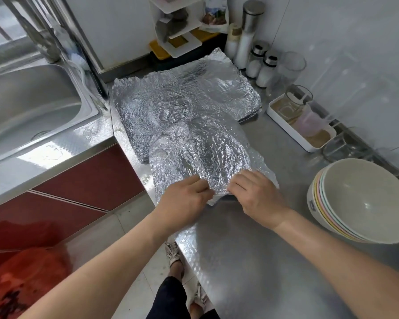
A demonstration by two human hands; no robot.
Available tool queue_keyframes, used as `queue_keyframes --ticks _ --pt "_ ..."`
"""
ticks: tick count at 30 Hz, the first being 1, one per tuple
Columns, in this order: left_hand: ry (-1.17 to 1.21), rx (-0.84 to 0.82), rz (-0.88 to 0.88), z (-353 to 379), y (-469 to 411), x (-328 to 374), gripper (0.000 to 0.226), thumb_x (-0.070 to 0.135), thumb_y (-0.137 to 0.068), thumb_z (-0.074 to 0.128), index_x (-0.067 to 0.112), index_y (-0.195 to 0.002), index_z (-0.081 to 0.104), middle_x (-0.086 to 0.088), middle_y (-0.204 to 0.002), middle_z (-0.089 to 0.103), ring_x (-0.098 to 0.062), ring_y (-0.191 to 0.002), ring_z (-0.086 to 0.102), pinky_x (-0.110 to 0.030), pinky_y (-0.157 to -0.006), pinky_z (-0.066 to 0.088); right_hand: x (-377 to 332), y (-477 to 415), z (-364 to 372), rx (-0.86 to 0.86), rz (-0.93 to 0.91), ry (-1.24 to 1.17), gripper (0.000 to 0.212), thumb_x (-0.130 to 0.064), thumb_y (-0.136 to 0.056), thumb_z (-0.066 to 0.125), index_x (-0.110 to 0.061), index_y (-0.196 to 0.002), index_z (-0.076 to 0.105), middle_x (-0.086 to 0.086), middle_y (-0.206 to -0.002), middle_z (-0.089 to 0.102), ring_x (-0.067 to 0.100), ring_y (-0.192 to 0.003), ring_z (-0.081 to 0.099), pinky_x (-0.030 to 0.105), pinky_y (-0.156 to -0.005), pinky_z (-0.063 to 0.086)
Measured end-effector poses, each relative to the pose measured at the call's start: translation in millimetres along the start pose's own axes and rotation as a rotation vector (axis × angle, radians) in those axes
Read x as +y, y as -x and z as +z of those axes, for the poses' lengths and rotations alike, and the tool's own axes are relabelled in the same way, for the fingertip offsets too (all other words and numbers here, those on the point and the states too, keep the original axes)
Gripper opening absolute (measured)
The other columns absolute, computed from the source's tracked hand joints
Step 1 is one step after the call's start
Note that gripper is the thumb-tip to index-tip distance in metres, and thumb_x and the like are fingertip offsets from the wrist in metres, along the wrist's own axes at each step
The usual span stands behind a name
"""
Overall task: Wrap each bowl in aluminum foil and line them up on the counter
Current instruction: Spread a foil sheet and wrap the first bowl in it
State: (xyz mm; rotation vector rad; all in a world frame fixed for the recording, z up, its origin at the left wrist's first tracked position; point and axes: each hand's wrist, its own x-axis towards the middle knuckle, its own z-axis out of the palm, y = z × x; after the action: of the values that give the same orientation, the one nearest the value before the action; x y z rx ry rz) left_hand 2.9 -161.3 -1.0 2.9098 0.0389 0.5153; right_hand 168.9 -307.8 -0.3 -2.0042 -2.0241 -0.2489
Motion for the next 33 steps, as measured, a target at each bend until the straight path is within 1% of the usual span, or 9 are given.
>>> queue_keyframes --ticks 2,4,7,10,14,20,24,29,33 --pt "-0.036 -0.047 -0.037 4.4 -5.9 15.5 0.005 0.018 -0.078 0.072 0.016 -0.074 0.069 0.001 -0.073 0.059 -0.020 -0.066 0.056 -0.028 -0.045 0.045 8.9 3.0 -9.2 -0.018 0.002 0.015 0.023 0.006 -0.076 0.048 -0.011 -0.076 0.064 0.003 -0.081 0.061 0.025 -0.078 0.057 0.035 -0.065 0.043" --pt "-0.032 -0.068 -0.113 8.9 -13.3 31.2 0.011 0.022 -0.074 0.078 0.018 -0.073 0.068 0.003 -0.072 0.057 -0.017 -0.067 0.055 -0.026 -0.043 0.044 15.4 4.2 -17.2 -0.034 0.038 0.009 0.020 0.004 -0.074 0.054 -0.012 -0.077 0.065 0.002 -0.085 0.062 0.025 -0.085 0.058 0.038 -0.068 0.046" --pt "0.094 -0.045 -0.219 9.4 -21.0 44.7 0.027 0.039 -0.088 0.054 0.017 -0.087 0.071 0.003 -0.082 0.062 -0.018 -0.076 0.058 -0.031 -0.051 0.052 14.4 7.6 -26.7 -0.067 0.146 -0.038 0.027 0.006 -0.068 0.069 -0.012 -0.087 0.069 0.002 -0.096 0.063 0.028 -0.097 0.058 0.041 -0.073 0.051" --pt "0.230 -0.013 -0.260 -4.9 -14.6 37.9 0.036 0.037 -0.091 0.047 0.016 -0.098 0.074 0.002 -0.091 0.068 -0.021 -0.082 0.062 -0.032 -0.061 0.054 0.7 14.0 -28.5 -0.064 0.203 -0.196 0.028 0.006 -0.073 0.069 -0.010 -0.096 0.070 0.003 -0.100 0.062 0.027 -0.092 0.059 0.040 -0.076 0.054" --pt "0.222 -0.088 -0.193 -12.3 0.1 10.0 0.033 0.038 -0.093 0.050 0.019 -0.100 0.076 0.004 -0.101 0.069 -0.020 -0.093 0.061 -0.034 -0.067 0.055 -19.6 14.8 -16.5 -0.033 0.244 -0.311 0.015 0.000 -0.081 0.071 -0.006 -0.094 0.071 0.004 -0.094 0.061 0.024 -0.085 0.058 0.038 -0.077 0.053" --pt "0.170 -0.137 -0.104 -6.2 0.3 0.2 0.017 0.030 -0.084 0.072 0.022 -0.099 0.076 0.004 -0.095 0.067 -0.019 -0.090 0.061 -0.032 -0.059 0.055 -34.1 8.5 -5.0 -0.015 0.229 -0.258 0.008 -0.012 -0.080 0.075 -0.010 -0.086 0.070 0.001 -0.088 0.062 0.021 -0.082 0.056 0.029 -0.076 0.048" --pt "0.099 -0.134 -0.035 -1.4 -2.4 -1.3 0.016 0.032 -0.086 0.067 0.020 -0.093 0.076 0.004 -0.087 0.066 -0.019 -0.082 0.060 -0.031 -0.056 0.054 -30.1 11.2 3.9 -0.043 0.222 -0.212 0.010 -0.005 -0.081 0.072 -0.012 -0.086 0.067 -0.001 -0.090 0.059 0.020 -0.085 0.052 0.035 -0.068 0.052" --pt "0.021 -0.131 -0.072 8.8 -11.3 20.3 0.026 0.034 -0.090 0.053 0.016 -0.088 0.073 0.003 -0.082 0.063 -0.018 -0.076 0.056 -0.034 -0.054 0.053 -6.1 16.0 -5.4 -0.048 0.159 -0.169 0.021 0.004 -0.077 0.070 -0.011 -0.093 0.067 0.001 -0.098 0.062 0.021 -0.096 0.054 0.031 -0.075 0.052" --pt "0.017 -0.105 -0.092 9.1 -14.2 26.3 0.039 0.038 -0.094 0.045 0.016 -0.115 0.070 -0.003 -0.116 0.068 -0.025 -0.106 0.062 -0.038 -0.087 0.055 14.1 18.0 -18.0 -0.054 0.226 -0.163 0.022 -0.002 -0.079 0.069 -0.014 -0.097 0.070 -0.003 -0.102 0.063 0.019 -0.105 0.055 0.036 -0.069 0.055"
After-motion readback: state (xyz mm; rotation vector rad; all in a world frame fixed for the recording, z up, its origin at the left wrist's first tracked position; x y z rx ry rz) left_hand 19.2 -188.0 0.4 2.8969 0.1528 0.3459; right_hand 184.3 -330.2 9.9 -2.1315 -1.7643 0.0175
